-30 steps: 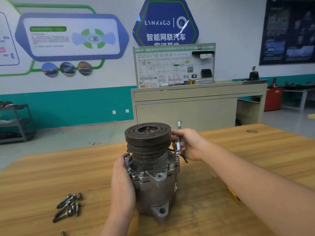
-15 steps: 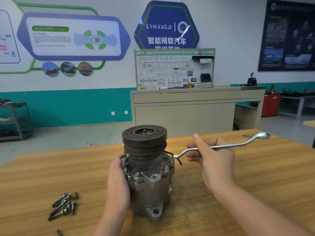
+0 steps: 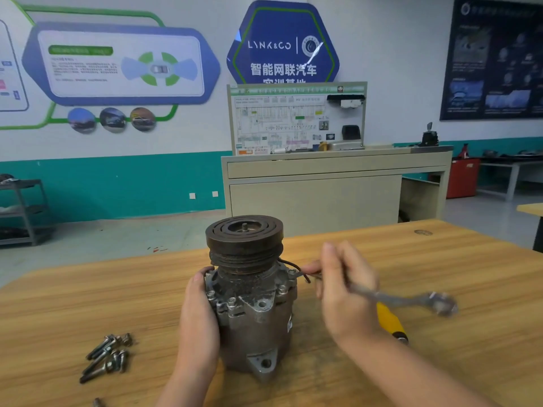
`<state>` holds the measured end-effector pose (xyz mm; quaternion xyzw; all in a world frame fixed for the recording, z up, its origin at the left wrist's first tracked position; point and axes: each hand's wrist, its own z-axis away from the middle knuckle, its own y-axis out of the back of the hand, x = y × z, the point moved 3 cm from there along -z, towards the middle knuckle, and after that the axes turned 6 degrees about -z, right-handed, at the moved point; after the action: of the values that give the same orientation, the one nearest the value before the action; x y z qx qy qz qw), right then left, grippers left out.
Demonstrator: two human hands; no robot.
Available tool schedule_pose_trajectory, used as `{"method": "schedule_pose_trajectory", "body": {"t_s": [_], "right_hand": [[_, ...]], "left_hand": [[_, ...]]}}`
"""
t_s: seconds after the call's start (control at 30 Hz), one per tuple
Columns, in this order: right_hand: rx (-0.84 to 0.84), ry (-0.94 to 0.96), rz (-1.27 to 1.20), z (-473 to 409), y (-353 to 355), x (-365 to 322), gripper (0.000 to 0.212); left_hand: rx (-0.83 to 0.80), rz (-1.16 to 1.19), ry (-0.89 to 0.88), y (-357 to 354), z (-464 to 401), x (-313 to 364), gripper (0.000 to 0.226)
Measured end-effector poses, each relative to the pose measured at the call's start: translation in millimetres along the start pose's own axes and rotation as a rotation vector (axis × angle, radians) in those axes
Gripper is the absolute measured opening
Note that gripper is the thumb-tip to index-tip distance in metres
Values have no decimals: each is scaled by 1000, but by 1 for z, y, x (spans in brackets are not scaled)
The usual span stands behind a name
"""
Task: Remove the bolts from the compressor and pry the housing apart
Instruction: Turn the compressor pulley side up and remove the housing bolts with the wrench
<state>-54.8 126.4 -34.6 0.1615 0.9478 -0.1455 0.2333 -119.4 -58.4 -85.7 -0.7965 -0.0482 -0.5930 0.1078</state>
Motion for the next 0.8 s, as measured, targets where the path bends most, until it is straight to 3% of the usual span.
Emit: {"method": "schedule_pose_trajectory", "body": {"t_s": [0.1,0.17,0.23,0.33,0.43,0.5,0.6,0.8], "right_hand": [[226,-552,-443,-18,1,29,53],[263,-880,-678,-34,-4,55,41],[109,-1140,-701,-43,-13,75,29],[-184,-1308,-645,-49,-29,93,25],[-268,-1327,-662,-54,-33,95,27],[-135,-1278,-744,-58,-26,90,32],[119,-1108,-716,-57,-5,71,32],[84,-720,-524,-35,14,29,28]], "left_hand": [[-6,26,16,0,0,-1,39],[-7,48,32,-1,-1,-3,39],[-2,66,42,-2,-1,-4,39],[1,88,49,-2,-4,-5,38],[9,90,47,-2,-4,-5,38],[10,78,29,-2,-4,-4,38],[10,87,26,-3,-3,-4,38],[18,85,37,-2,-2,-3,38]]}}
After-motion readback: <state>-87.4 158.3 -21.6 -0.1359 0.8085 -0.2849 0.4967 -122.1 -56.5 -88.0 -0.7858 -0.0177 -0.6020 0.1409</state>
